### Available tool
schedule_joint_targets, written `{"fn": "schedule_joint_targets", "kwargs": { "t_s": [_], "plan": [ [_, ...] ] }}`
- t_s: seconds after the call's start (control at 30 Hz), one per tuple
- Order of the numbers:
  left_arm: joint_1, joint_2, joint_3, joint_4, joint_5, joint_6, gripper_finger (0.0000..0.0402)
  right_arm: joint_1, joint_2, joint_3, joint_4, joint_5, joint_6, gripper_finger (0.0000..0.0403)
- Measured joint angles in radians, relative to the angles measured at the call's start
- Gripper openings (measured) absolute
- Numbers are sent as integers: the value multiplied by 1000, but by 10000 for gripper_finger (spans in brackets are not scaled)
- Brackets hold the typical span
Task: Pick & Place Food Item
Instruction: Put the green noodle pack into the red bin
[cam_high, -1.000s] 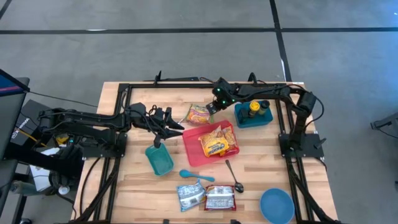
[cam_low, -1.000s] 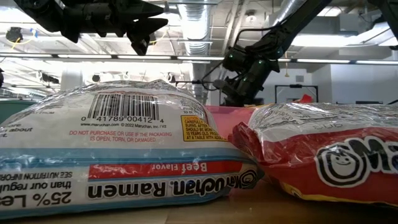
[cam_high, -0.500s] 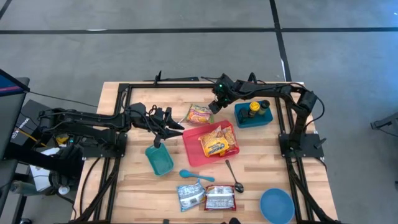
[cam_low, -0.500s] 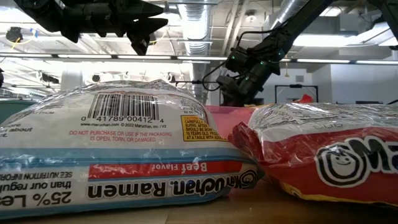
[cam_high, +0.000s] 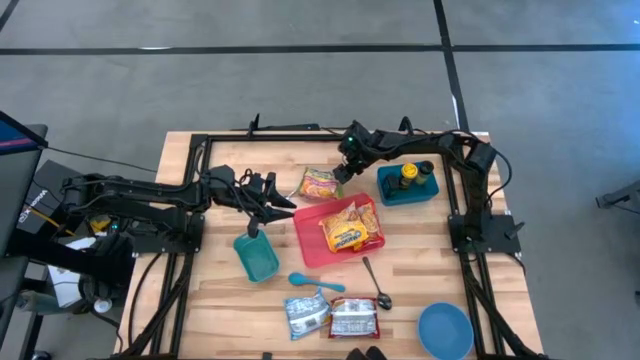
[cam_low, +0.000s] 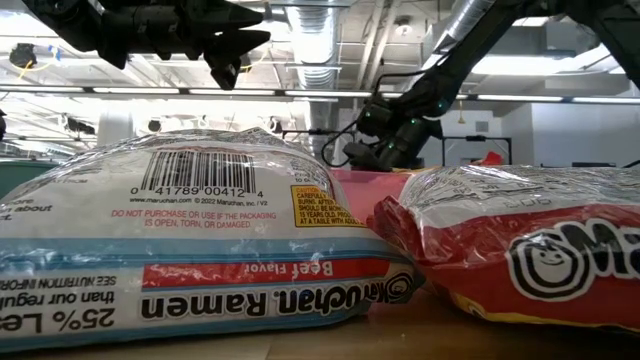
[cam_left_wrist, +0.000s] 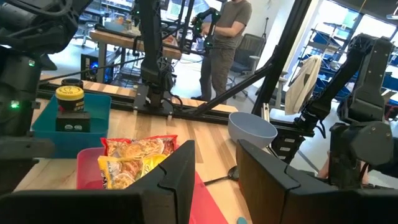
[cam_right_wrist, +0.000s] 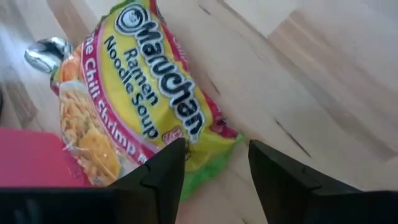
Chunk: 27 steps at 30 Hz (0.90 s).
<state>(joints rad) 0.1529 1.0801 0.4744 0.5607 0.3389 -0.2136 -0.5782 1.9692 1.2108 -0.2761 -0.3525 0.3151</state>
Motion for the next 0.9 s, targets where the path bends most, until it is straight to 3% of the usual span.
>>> {"fn": "schedule_joint_targets", "kwargs": {
  "t_s": [0.5, 0.9],
  "plan": [
    [0, 0, 0, -3, 0, 0, 112, 42, 1, 14, -1, -15, -12, 161],
    [0, 0, 0, -3, -1, 0, 112, 42, 1, 14, 10, -9, -12, 60]
  ]
}}
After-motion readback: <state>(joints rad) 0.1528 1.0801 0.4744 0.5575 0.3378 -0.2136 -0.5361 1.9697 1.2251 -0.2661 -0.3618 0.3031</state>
